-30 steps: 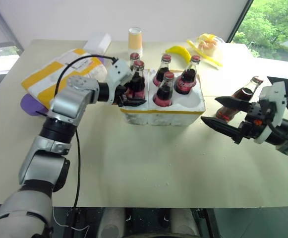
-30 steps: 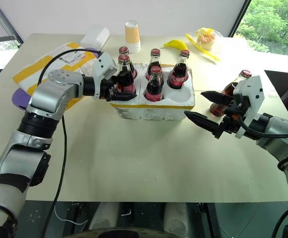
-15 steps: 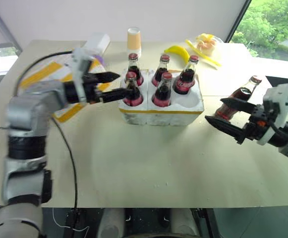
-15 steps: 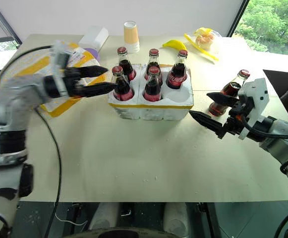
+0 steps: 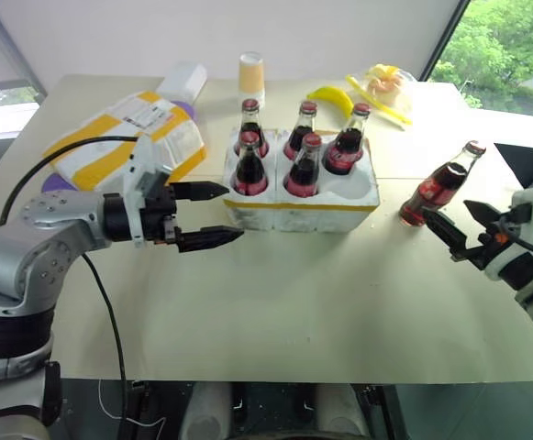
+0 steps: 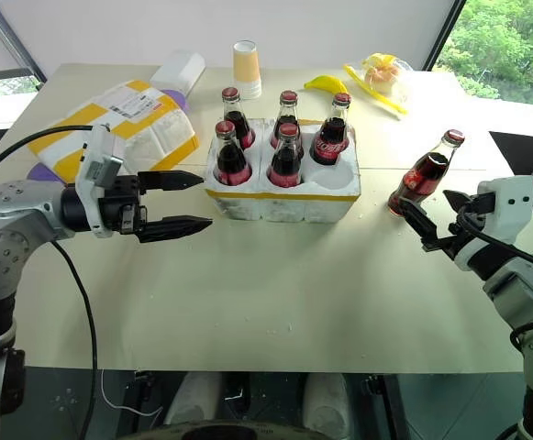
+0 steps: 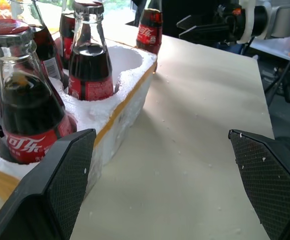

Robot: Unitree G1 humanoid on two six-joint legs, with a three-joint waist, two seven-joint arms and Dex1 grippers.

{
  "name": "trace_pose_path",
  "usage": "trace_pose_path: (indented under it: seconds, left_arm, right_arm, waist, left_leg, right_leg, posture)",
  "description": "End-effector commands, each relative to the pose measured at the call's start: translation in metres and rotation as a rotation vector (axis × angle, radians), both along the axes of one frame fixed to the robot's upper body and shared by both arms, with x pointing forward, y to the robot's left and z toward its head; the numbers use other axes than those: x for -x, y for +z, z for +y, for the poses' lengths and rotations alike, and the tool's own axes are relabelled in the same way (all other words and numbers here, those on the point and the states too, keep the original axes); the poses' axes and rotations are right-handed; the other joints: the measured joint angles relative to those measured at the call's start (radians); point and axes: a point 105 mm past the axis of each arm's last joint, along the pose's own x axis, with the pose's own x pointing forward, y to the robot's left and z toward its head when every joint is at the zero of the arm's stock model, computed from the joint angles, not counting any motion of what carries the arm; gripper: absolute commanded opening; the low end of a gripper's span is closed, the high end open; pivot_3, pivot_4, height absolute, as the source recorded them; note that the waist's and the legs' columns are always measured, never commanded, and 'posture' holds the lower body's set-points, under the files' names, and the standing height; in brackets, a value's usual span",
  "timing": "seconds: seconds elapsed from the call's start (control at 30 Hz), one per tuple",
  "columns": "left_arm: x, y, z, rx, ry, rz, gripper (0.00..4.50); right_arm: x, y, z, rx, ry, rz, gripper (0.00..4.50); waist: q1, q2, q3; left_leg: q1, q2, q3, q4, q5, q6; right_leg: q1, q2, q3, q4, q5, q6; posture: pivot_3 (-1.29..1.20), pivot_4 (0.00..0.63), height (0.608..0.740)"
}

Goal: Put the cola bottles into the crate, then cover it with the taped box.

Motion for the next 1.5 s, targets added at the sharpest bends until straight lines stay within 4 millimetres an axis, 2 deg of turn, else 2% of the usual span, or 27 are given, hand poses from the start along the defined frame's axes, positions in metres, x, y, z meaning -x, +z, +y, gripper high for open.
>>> trace_pose_path:
  seconds: [0.03, 0.4, 0.83, 1.03, 1.13, 1.17, 1.2, 1.33, 1.47, 1.5]
  left_arm:
    - [0.000, 0.008, -0.004, 0.011, 0.004, -0.058, 4.44]
    - [0.002, 0.013, -0.010, 0.021, -0.002, -0.063, 4.44]
    - [0.015, 0.016, -0.016, 0.019, -0.050, -0.053, 4.44]
    - [0.017, 0.018, -0.019, 0.021, -0.066, -0.058, 4.44]
    - [0.018, 0.018, -0.020, 0.021, -0.068, -0.059, 4.50]
    - [0.018, 0.018, -0.020, 0.024, -0.073, -0.058, 4.50]
    - [0.018, 0.018, -0.020, 0.027, -0.078, -0.055, 4.50]
    - [0.018, 0.016, -0.020, 0.029, -0.084, -0.051, 4.50]
    - [0.017, 0.015, -0.021, 0.032, -0.086, -0.052, 4.50]
    - [0.017, 0.015, -0.021, 0.035, -0.086, -0.052, 4.50]
  right_arm:
    - [-0.007, 0.010, -0.009, -0.025, -0.054, -0.054, 4.50]
    - [-0.041, -0.005, -0.012, -0.027, -0.082, -0.043, 4.50]
    - [-0.074, -0.012, -0.021, -0.053, -0.107, -0.064, 4.50]
    - [-0.085, -0.015, -0.018, -0.066, -0.099, -0.076, 4.50]
    - [-0.088, -0.016, -0.018, -0.070, -0.101, -0.080, 3.69]
    - [-0.088, -0.015, -0.018, -0.070, -0.100, -0.085, 3.24]
    - [-0.088, -0.014, -0.017, -0.069, -0.100, -0.091, 2.82]
    - [-0.083, -0.001, -0.018, -0.040, -0.097, -0.127, 2.83]
    - [-0.075, 0.036, -0.016, -0.008, -0.075, -0.226, 2.83]
    - [-0.072, 0.050, -0.009, -0.003, -0.040, -0.262, 2.83]
  waist:
    - [0.000, 0.000, 0.000]
    - [0.001, 0.001, 0.000]
    - [-0.005, 0.002, 0.000]
    - [-0.006, 0.002, 0.000]
    - [-0.005, 0.002, 0.000]
    - [-0.005, 0.002, 0.000]
    - [-0.004, 0.002, 0.000]
    - [-0.005, 0.003, 0.000]
    - [-0.004, 0.007, 0.002]
    - [-0.004, 0.008, 0.002]
  left_leg:
    - [0.000, 0.000, 0.000, 0.000, 0.000, 0.000]
    - [0.000, 0.000, 0.001, 0.000, 0.000, 0.000]
    - [0.000, 0.000, 0.002, 0.000, 0.000, -0.001]
    - [0.000, 0.000, 0.002, 0.000, 0.000, -0.001]
    - [0.000, 0.000, 0.002, 0.000, 0.001, -0.001]
    - [0.000, 0.000, 0.002, 0.000, 0.001, -0.001]
    - [0.000, 0.000, 0.002, 0.000, 0.001, -0.001]
    - [0.000, 0.000, 0.002, 0.000, 0.001, -0.001]
    - [0.000, 0.000, 0.002, 0.000, 0.001, -0.001]
    - [-0.001, 0.000, 0.002, 0.000, 0.001, -0.001]
  right_leg:
    - [0.000, 0.000, 0.000, 0.000, 0.000, 0.000]
    - [0.000, 0.000, 0.000, 0.000, 0.000, 0.000]
    - [0.000, 0.000, 0.000, 0.000, 0.000, 0.000]
    - [0.000, 0.000, 0.000, 0.000, 0.000, 0.000]
    - [0.000, 0.000, 0.000, 0.000, 0.000, 0.000]
    - [0.000, 0.000, 0.000, 0.000, 0.000, 0.000]
    - [0.000, 0.000, 0.000, 0.000, 0.000, 0.000]
    - [0.000, 0.000, 0.000, 0.000, 0.000, 0.000]
    - [0.000, 0.000, 0.000, 0.000, 0.000, 0.000]
    - [-0.001, 0.000, 0.000, 0.000, 0.000, 0.000]
  posture:
    - [0.00, 0.150, 0.740]
    - [0.00, 0.150, 0.740]
    - [0.00, 0.150, 0.740]
    - [0.00, 0.150, 0.740]
    - [0.00, 0.150, 0.740]
    - [0.00, 0.150, 0.740]
    - [0.00, 0.150, 0.740]
    - [0.00, 0.150, 0.740]
    - [0.00, 0.150, 0.740]
    - [0.00, 0.150, 0.740]
